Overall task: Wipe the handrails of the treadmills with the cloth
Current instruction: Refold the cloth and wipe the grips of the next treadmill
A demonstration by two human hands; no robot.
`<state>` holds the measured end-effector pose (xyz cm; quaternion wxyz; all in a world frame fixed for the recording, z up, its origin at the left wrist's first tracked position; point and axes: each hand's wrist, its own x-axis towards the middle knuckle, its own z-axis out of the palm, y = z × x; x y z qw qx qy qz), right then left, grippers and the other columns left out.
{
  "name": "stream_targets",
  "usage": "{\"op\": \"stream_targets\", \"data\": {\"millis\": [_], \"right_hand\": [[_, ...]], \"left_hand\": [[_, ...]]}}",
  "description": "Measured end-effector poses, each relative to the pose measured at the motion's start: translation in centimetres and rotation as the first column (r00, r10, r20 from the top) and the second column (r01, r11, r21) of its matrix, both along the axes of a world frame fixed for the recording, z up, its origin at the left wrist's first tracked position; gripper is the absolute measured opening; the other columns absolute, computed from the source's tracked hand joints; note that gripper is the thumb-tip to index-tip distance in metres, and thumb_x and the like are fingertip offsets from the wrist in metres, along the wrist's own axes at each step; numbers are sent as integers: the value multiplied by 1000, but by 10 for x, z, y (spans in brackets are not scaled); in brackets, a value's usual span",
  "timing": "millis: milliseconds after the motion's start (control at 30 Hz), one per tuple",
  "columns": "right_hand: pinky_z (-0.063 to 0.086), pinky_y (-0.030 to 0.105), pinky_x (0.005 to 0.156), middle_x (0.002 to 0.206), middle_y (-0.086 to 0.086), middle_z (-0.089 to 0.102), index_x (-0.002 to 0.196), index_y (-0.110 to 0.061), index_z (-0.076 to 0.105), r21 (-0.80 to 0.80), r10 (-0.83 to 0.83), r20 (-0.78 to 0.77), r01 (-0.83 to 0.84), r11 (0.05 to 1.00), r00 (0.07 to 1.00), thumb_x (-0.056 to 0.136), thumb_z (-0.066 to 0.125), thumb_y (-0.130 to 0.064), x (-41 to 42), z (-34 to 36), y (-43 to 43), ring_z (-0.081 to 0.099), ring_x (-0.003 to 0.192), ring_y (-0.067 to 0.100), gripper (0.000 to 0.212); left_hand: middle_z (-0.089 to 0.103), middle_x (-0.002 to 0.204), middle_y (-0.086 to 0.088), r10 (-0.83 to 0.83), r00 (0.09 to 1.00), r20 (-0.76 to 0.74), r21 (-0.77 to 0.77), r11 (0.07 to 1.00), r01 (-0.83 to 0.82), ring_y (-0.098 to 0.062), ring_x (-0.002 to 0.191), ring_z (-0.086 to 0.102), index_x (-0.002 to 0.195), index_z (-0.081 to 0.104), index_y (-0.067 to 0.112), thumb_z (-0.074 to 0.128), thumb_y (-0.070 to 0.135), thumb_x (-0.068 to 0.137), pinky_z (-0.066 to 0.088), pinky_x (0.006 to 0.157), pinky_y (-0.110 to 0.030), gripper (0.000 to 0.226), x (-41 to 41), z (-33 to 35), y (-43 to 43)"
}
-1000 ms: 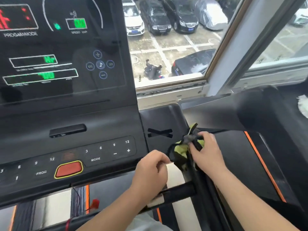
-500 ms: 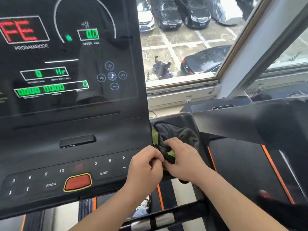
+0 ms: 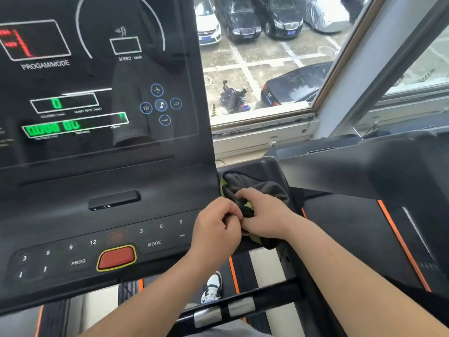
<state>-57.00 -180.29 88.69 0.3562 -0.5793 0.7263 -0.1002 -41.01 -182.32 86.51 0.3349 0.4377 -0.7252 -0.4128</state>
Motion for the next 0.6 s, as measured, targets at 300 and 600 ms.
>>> {"op": "stream_targets", "data": {"millis": [300,600], "right_hand": [[58,39,75,122,-3,59,119,-23,64,-378,-277,-382,125,917,881,73,79,-29,-10,-37,137,59,103,25,49],[43,24,60,122,-17,44,116,-34,55,-218,-500,-191,460,861,845,83,73,-38,4,-37,262,58,75,15,38]], "left_hand": [[57,66,19,-146,989,36,86,986,142,-3,58,50,74,64,22,52,-11,78,36,57,-16,36,-9,-8,39],[61,74,15,-266,960,91,118,960,254,-6,63,54,74,62,26,50,3,74,41,58,-24,26,-15,-26,115]]}}
